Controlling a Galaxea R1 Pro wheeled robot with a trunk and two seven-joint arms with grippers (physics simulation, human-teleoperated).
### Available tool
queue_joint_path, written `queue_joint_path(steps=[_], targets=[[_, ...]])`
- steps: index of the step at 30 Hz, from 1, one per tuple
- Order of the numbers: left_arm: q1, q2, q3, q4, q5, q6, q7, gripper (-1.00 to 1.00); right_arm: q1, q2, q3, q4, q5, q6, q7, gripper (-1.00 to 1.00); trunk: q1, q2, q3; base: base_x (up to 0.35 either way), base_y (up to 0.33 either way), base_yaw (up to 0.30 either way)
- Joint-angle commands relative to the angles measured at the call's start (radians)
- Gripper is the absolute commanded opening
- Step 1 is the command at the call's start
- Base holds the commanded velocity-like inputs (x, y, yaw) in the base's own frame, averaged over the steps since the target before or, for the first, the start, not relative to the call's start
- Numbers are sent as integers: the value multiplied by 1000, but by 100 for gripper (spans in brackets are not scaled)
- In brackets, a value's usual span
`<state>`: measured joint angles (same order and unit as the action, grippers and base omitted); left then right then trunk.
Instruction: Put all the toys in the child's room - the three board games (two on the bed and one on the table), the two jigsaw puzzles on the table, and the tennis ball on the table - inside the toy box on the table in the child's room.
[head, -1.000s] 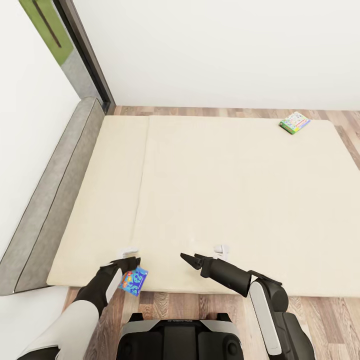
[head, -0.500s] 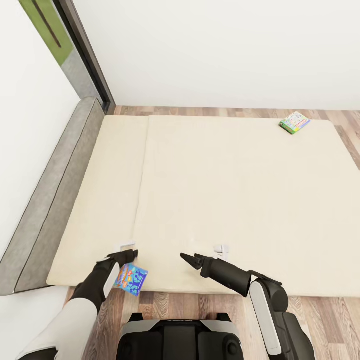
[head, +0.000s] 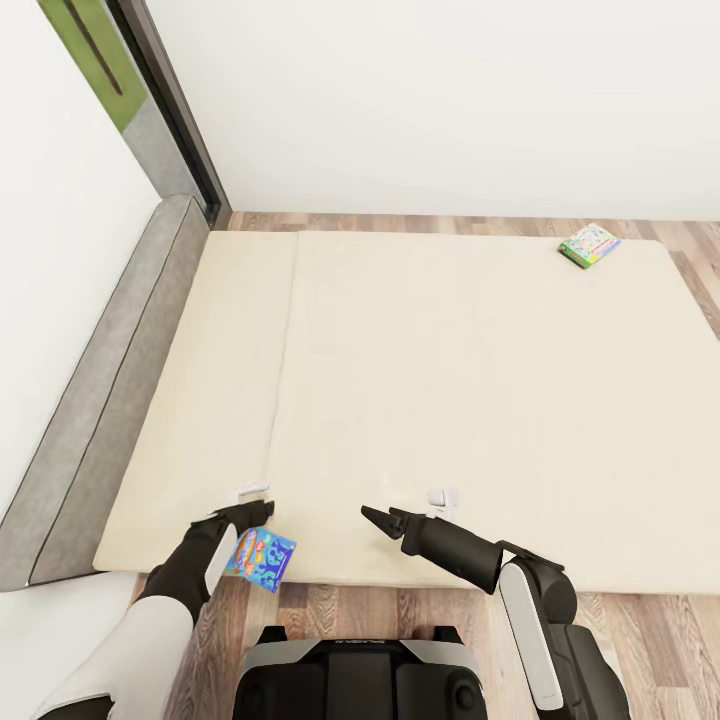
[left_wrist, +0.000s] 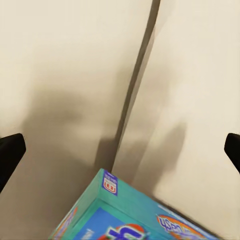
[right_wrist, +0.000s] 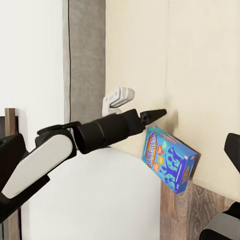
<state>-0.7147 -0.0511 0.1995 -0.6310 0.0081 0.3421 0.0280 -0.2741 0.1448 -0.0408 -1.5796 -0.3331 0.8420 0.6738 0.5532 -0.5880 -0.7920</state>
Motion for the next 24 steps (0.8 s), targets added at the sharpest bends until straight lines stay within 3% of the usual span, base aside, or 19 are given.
queue_joint_path(steps=[1, 13, 19, 24], targets=[[0, 0, 5, -4, 1, 17, 1, 100, 0, 1, -2, 0, 0, 5, 4, 100, 0, -1, -1, 0, 0, 0], [1, 10, 6, -108, -1, 192, -1, 100, 0, 1, -4, 0, 0, 5, 4, 100, 0, -1, -1, 0, 0, 0], [4, 58, 3, -179, -1, 270, -7, 100, 0, 1, -4, 0, 0, 5, 4, 100, 0, -1, -1, 0, 0, 0], [7, 73, 3, -230, -2, 317, -59, 100, 0, 1, -3, 0, 1, 5, 4, 100, 0, -1, -1, 0, 0, 0]])
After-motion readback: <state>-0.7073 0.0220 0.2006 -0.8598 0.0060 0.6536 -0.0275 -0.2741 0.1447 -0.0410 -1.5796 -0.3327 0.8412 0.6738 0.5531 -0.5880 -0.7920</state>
